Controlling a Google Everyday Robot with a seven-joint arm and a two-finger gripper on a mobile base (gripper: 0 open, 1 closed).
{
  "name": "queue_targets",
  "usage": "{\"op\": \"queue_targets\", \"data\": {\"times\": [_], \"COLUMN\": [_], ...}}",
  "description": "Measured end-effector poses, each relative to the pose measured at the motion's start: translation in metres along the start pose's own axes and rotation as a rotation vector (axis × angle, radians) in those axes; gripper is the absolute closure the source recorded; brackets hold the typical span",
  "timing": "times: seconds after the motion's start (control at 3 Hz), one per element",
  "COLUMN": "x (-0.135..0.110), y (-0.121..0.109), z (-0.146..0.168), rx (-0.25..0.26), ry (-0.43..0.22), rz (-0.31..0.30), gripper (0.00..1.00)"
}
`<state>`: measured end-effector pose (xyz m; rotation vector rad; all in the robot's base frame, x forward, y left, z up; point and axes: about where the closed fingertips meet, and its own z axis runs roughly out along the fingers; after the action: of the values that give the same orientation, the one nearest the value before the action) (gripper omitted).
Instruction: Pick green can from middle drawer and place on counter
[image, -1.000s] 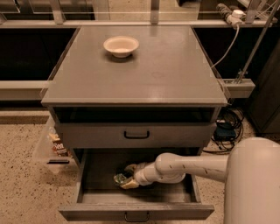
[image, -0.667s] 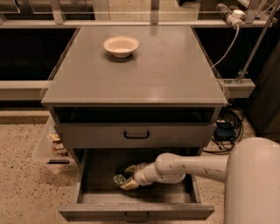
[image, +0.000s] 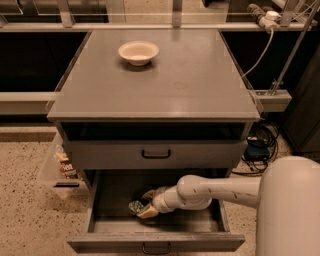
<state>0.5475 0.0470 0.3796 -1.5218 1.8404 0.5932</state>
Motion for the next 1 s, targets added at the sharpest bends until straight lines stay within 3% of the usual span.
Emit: {"op": "queue_targets", "data": {"times": [0.33, 1.0], "x": [-0.002, -0.007], "y": [0.000, -0.001], "z": [-0.039, -0.168], "rx": [0.005, 0.088], "ry": [-0.039, -0.097], "rz": [0.029, 0.128], "gripper": [1.00, 1.00]}}
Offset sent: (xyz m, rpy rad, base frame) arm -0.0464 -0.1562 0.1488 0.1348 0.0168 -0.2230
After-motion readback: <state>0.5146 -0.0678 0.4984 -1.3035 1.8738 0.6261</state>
